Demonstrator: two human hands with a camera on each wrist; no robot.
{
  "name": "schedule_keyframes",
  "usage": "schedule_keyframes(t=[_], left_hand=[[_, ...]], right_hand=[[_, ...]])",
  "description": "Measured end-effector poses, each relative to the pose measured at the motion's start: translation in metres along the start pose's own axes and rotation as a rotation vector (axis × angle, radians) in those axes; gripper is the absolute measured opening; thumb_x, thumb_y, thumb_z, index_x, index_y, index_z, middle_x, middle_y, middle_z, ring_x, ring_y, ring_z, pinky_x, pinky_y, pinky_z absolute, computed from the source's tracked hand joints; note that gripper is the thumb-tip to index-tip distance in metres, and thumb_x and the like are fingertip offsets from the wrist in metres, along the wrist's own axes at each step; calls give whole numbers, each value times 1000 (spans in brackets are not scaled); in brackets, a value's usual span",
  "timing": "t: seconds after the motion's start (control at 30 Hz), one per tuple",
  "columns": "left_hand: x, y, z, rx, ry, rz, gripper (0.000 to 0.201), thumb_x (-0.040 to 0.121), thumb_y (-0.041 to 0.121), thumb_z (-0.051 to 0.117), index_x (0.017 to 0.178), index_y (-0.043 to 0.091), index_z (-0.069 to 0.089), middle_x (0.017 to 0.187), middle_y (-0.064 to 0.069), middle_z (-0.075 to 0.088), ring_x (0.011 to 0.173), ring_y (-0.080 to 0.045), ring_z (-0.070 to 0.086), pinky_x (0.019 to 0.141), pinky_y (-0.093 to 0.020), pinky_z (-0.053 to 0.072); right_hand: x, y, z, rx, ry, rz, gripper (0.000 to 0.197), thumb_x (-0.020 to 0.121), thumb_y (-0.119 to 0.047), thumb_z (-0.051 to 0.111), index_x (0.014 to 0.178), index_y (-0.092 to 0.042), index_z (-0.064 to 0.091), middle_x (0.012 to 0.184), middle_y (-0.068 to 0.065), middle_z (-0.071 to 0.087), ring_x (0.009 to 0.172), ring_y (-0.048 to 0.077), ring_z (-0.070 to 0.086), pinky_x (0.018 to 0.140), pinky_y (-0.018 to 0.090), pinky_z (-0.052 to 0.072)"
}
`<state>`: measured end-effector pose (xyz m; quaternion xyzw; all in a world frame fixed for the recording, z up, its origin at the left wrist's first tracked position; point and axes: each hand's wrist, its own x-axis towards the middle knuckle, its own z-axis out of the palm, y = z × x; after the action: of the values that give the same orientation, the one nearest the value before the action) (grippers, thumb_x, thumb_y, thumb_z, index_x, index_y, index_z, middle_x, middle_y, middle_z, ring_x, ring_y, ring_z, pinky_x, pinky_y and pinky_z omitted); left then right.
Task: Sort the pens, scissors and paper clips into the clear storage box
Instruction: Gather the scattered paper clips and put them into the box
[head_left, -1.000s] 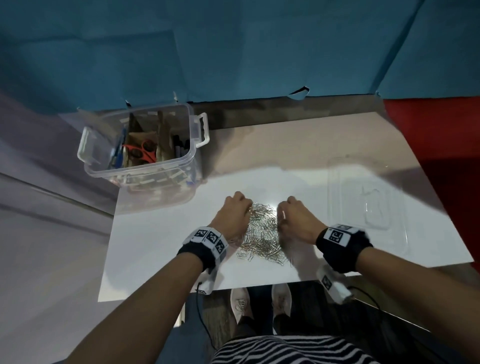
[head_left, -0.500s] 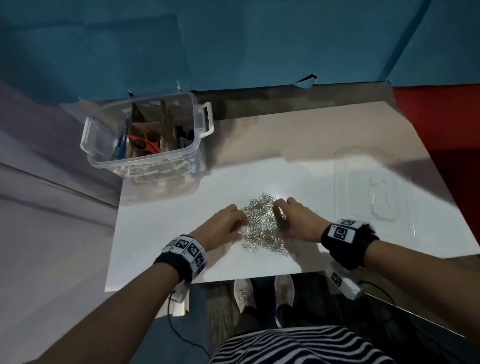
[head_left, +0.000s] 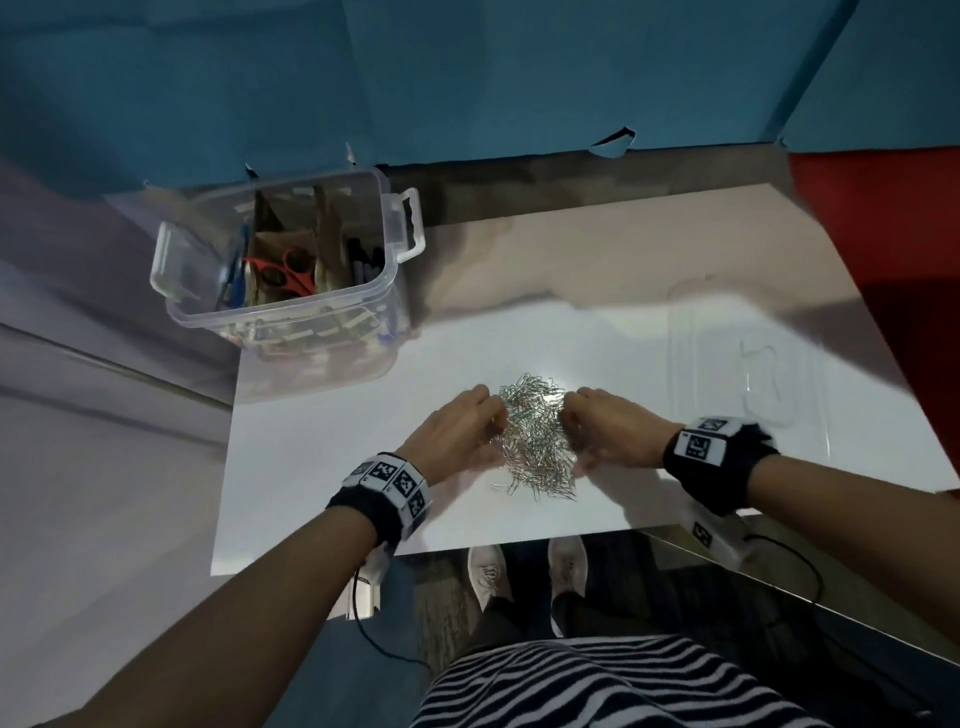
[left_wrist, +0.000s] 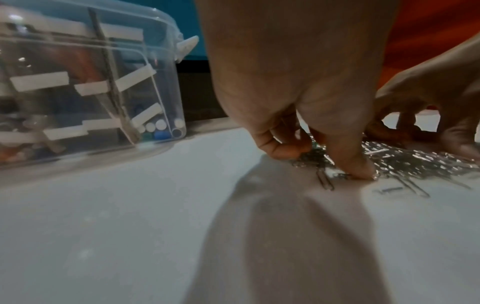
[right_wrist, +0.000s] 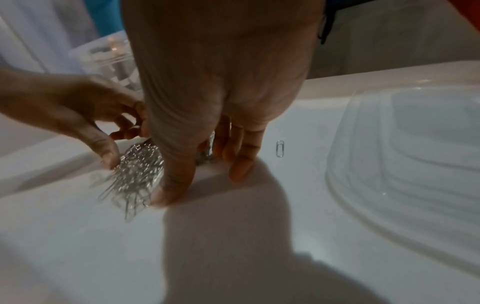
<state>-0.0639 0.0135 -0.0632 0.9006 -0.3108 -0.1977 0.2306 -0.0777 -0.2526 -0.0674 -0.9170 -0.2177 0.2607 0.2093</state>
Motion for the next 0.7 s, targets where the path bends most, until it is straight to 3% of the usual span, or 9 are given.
schedule_keyframes(t=[0.13,0.3,0.4,0.5,0.6,0.7], left_hand=[[2,5,-4,48,-4,19,43,77,41,81,97,22,48,97,6,45,84,-15,45,73,-36,48],[-3,26,25,158,-50,121,67,64,62,80,103,16,49,105,0,45,92,-18,42,74,-32,41],[2,26,32,197,79,32,63,67,63,79,96,16,48,100,2,43,88,-16,37,74,-32,41],[4,18,18,139,161,-76,59,71,59,80,96,17,48,97,3,43,88,-16,40,77,-35,45],[-3,4,5,83,87,-1,60,71,62,79,99,17,50,101,4,44,92,-17,41,77,-30,42],[-18,-5,6,103,-15,104,70,64,70,79,103,21,49,104,6,43,92,-15,39,76,-26,40]], right_hand=[[10,4,-10,77,55,23,57,66,-51,86,90,-21,44,89,-5,53,74,12,49,63,26,35],[-3,-7,0,17,-74,-13,65,60,-51,88,92,-20,41,90,-5,51,77,14,48,67,31,43],[3,-12,10,23,6,-32,56,65,-51,84,87,-21,42,82,-8,50,69,10,46,61,27,37],[15,-15,-1,-2,93,9,52,74,-55,76,92,-20,42,84,-7,50,71,13,47,57,24,32],[17,-17,-14,1,38,-17,52,74,-55,77,89,-21,41,81,-10,48,72,15,50,60,26,34],[6,-25,-9,-32,-114,-31,59,66,-62,80,94,-25,43,86,-13,51,75,9,48,65,25,38]])
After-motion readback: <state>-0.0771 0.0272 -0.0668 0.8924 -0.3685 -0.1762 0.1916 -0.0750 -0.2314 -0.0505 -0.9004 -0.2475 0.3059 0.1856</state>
